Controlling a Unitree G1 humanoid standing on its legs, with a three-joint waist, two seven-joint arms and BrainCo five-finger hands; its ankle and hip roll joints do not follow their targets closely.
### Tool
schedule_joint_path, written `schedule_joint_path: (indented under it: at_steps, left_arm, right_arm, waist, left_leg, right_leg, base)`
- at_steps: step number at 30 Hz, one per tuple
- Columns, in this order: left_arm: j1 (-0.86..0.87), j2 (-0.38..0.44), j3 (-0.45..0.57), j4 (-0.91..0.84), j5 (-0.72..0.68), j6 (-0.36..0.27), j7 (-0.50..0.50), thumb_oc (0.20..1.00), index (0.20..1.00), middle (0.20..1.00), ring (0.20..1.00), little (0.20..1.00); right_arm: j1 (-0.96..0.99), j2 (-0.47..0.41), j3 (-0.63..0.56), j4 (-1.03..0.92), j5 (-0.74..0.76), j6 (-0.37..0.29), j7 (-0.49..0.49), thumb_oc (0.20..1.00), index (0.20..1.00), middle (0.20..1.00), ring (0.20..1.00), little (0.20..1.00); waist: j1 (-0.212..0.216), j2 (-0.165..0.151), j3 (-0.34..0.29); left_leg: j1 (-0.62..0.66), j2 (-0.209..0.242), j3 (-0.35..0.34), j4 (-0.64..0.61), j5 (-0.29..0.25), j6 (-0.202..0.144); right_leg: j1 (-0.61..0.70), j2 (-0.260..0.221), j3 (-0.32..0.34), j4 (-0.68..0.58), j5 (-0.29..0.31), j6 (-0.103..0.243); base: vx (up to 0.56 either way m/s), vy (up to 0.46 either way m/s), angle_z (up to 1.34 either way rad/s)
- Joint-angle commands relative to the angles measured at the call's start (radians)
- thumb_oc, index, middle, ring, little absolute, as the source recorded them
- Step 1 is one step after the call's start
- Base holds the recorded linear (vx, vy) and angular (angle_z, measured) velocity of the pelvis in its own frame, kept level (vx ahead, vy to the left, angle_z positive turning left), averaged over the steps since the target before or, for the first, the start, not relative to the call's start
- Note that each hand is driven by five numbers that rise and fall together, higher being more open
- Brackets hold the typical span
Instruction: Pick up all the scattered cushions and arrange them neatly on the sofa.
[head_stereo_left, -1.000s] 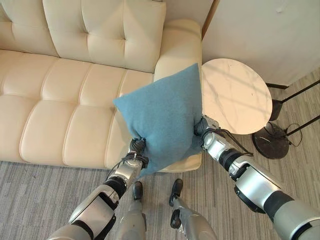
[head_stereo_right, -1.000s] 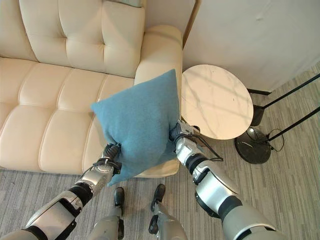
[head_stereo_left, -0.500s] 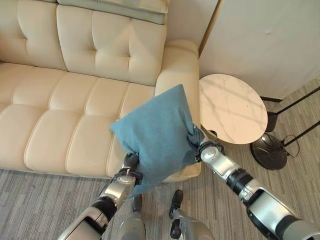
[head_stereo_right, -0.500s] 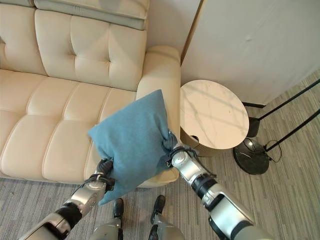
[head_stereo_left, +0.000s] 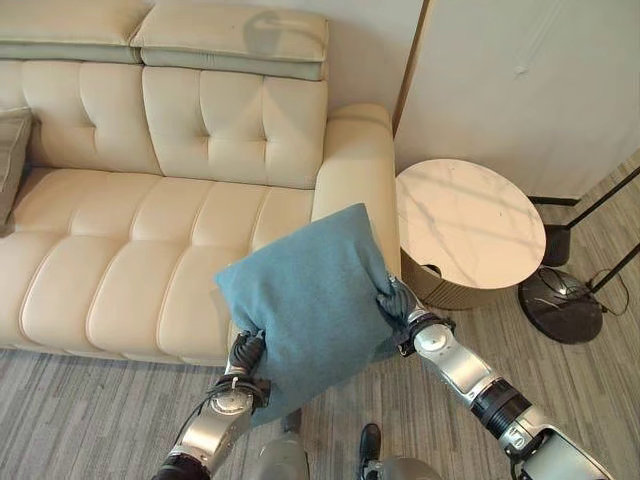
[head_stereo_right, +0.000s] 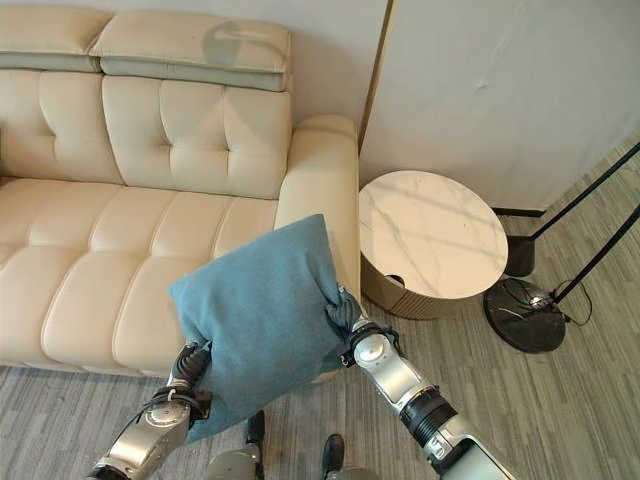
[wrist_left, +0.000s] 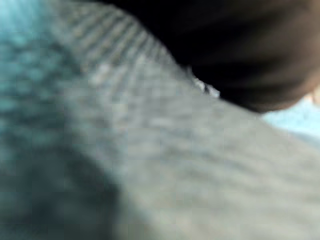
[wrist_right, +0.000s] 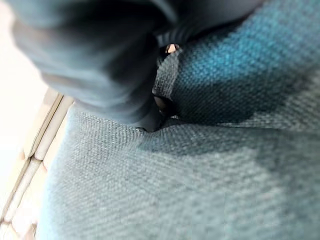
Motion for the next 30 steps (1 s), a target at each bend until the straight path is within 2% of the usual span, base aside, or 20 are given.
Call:
schedule_joint_path:
  at_steps: [1,2,4,7,9,11,13,14,15,16,17,20,24,27,28,29,30]
  left_arm:
    - [-0.168,-0.08,-0.06,-0.187,0.076,-0.11,-0.063,0.2,0.2,0.2,0.2,0.2]
    - [-0.168,-0.08,-0.06,-0.188,0.076,-0.11,-0.063,0.2,0.2,0.2,0.2,0.2]
    - [-0.148,-0.08,-0.035,-0.224,0.08,-0.124,-0.054,0.2,0.2,0.2,0.2,0.2]
    - [-0.103,-0.081,0.008,-0.273,0.054,-0.15,-0.034,0.2,0.2,0.2,0.2,0.2]
    - [-0.089,-0.087,0.02,-0.288,0.041,-0.157,-0.024,0.2,0.2,0.2,0.2,0.2]
    - [-0.08,-0.091,0.02,-0.288,0.036,-0.158,-0.024,0.2,0.2,0.2,0.2,0.2]
    - [-0.08,-0.098,0.013,-0.285,0.034,-0.15,-0.027,0.2,0.2,0.2,0.2,0.2]
    - [-0.08,-0.098,0.013,-0.285,0.034,-0.15,-0.027,0.2,0.2,0.2,0.2,0.2]
    - [-0.081,-0.099,0.009,-0.278,0.037,-0.146,-0.034,0.2,0.2,0.2,0.2,0.2]
    - [-0.082,-0.102,0.006,-0.275,0.039,-0.143,-0.037,0.2,0.2,0.2,0.2,0.2]
    - [-0.079,-0.106,0.01,-0.262,0.042,-0.14,-0.04,0.2,0.2,0.2,0.2,0.2]
    - [-0.079,-0.1,0.012,-0.264,0.05,-0.135,-0.045,0.2,0.2,0.2,0.2,0.2]
    - [-0.077,-0.093,0.019,-0.274,0.072,-0.131,-0.047,0.2,0.2,0.2,0.2,0.2]
    - [-0.092,-0.088,0.003,-0.274,0.081,-0.131,-0.039,0.2,0.2,0.2,0.2,0.2]
    - [-0.093,-0.088,0.003,-0.273,0.081,-0.131,-0.039,0.2,0.2,0.2,0.2,0.2]
    - [-0.099,-0.08,0.003,-0.274,0.09,-0.129,-0.034,0.2,0.2,0.2,0.2,0.2]
    - [-0.099,-0.08,0.004,-0.274,0.09,-0.129,-0.033,0.2,0.2,0.2,0.2,0.2]
  right_arm:
    - [-0.097,0.154,0.061,-0.231,0.043,-0.152,0.059,0.2,0.2,0.2,0.2,0.2]
    - [-0.097,0.154,0.061,-0.231,0.043,-0.152,0.059,0.2,0.2,0.2,0.2,0.2]
    - [-0.11,0.133,0.06,-0.263,0.038,-0.16,0.056,0.2,0.2,0.2,0.2,0.2]
    - [-0.128,0.129,0.078,-0.282,0.032,-0.163,0.057,0.2,0.2,0.2,0.2,0.2]
    - [-0.134,0.134,0.086,-0.283,0.047,-0.171,0.051,0.2,0.2,0.2,0.2,0.2]
    - [-0.135,0.131,0.085,-0.285,0.047,-0.169,0.05,0.2,0.2,0.2,0.2,0.2]
    - [-0.129,0.124,0.082,-0.292,0.049,-0.168,0.047,0.2,0.2,0.2,0.2,0.2]
    - [-0.129,0.123,0.082,-0.291,0.049,-0.169,0.047,0.2,0.2,0.2,0.2,0.2]
    - [-0.122,0.118,0.073,-0.289,0.048,-0.167,0.043,0.2,0.2,0.2,0.2,0.2]
    - [-0.117,0.113,0.067,-0.285,0.043,-0.164,0.039,0.2,0.2,0.2,0.2,0.2]
    - [-0.11,0.104,0.054,-0.28,0.03,-0.154,0.032,0.2,0.2,0.2,0.2,0.2]
    - [-0.115,0.11,0.055,-0.275,0.024,-0.15,0.036,0.2,0.2,0.2,0.2,0.2]
    - [-0.109,0.141,0.051,-0.283,-0.002,-0.148,0.046,0.2,0.2,0.2,0.2,0.2]
    - [-0.1,0.16,0.051,-0.285,-0.027,-0.148,0.047,0.2,0.2,0.2,0.2,0.2]
    - [-0.1,0.161,0.05,-0.284,-0.028,-0.148,0.047,0.2,0.2,0.2,0.2,0.2]
    - [-0.101,0.169,0.053,-0.284,-0.036,-0.146,0.047,0.2,0.2,0.2,0.2,0.2]
    - [-0.101,0.169,0.053,-0.284,-0.036,-0.146,0.047,0.2,0.2,0.2,0.2,0.2]
  waist:
    - [-0.004,-0.055,-0.005]
    - [-0.006,-0.055,-0.006]
    - [-0.004,-0.056,0.004]
    - [0.002,-0.076,-0.001]
    - [0.001,-0.078,-0.008]
    - [0.0,-0.076,-0.017]
    - [-0.01,-0.065,-0.029]
    - [-0.012,-0.064,-0.03]
    - [-0.02,-0.057,-0.035]
    - [-0.027,-0.052,-0.039]
    - [-0.026,-0.041,-0.048]
    - [-0.025,-0.039,-0.054]
    - [0.002,-0.054,-0.051]
    - [0.004,-0.059,-0.043]
    - [0.004,-0.06,-0.042]
    - [-0.001,-0.055,-0.03]
    - [-0.001,-0.056,-0.029]
  left_leg:
    - [-0.052,-0.123,-0.02,-0.016,-0.038,-0.02]
    - [-0.054,-0.124,-0.022,-0.016,-0.037,-0.02]
    - [-0.02,-0.121,0.029,-0.011,-0.045,0.002]
    - [-0.002,-0.12,0.044,0.122,-0.159,0.027]
    - [0.025,-0.098,0.065,0.141,-0.19,0.029]
    - [0.047,-0.086,0.076,0.12,-0.188,0.025]
    - [0.09,-0.025,0.165,0.055,-0.166,-0.002]
    - [0.091,-0.026,0.163,0.051,-0.163,-0.003]
    - [0.099,-0.005,0.222,0.013,-0.144,-0.013]
    - [0.101,0.004,0.244,-0.016,-0.128,-0.02]
    - [0.09,0.001,0.237,-0.016,-0.15,-0.024]
    - [0.085,-0.013,0.231,-0.016,-0.159,-0.019]
    - [0.105,-0.06,0.219,-0.016,-0.203,0.023]
    - [0.117,-0.095,0.191,-0.016,-0.233,0.06]
    - [0.118,-0.097,0.191,-0.016,-0.234,0.061]
    - [0.135,-0.117,0.177,-0.016,-0.251,0.084]
    - [0.135,-0.119,0.177,-0.016,-0.252,0.086]
  right_leg:
    - [0.031,-0.02,-0.007,-0.041,-0.088,0.025]
    - [0.031,-0.019,-0.009,-0.041,-0.088,0.025]
    - [0.012,-0.041,-0.046,-0.036,-0.07,0.025]
    - [0.008,-0.071,-0.077,-0.035,-0.062,0.023]
    - [0.009,-0.083,-0.109,-0.036,-0.066,0.02]
    - [0.015,-0.087,-0.127,-0.041,-0.068,0.022]
    - [0.03,-0.102,-0.192,-0.035,-0.081,0.029]
    - [0.029,-0.101,-0.194,-0.035,-0.081,0.029]
    - [0.029,-0.11,-0.232,-0.037,-0.077,0.034]
    - [0.027,-0.113,-0.257,-0.041,-0.072,0.036]
    - [0.025,-0.13,-0.295,-0.041,-0.062,0.05]
    - [0.024,-0.144,-0.302,-0.041,-0.046,0.062]
    - [0.045,-0.189,-0.298,-0.027,-0.027,0.092]
    - [0.019,-0.229,-0.277,0.099,-0.046,0.101]
    - [0.015,-0.233,-0.276,0.108,-0.051,0.103]
    - [-0.018,-0.265,-0.251,0.215,-0.014,0.11]
    - [-0.021,-0.269,-0.248,0.222,-0.015,0.113]
  base:
    - [-0.19,-0.092,0.49]
    - [-0.26,-0.063,0.52]
    - [-0.24,-0.055,0.4]
    - [-0.12,-0.02,0.38]
    - [-0.06,0.042,0.46]
    - [0.02,0.071,0.56]
    - [0.02,0.132,0.95]
    - [-0.04,0.134,1.09]
    - [-0.03,0.121,1.13]
    - [-0.01,0.334,1.32]
    - [0.02,0.342,1.32]
    - [0.06,0.271,1.0]
    - [0.15,0.376,0.26]
    - [0.11,0.289,0.19]
    - [0.12,0.346,0.13]
    - [0.07,0.23,0.21]
    - [0.16,0.419,0.14]
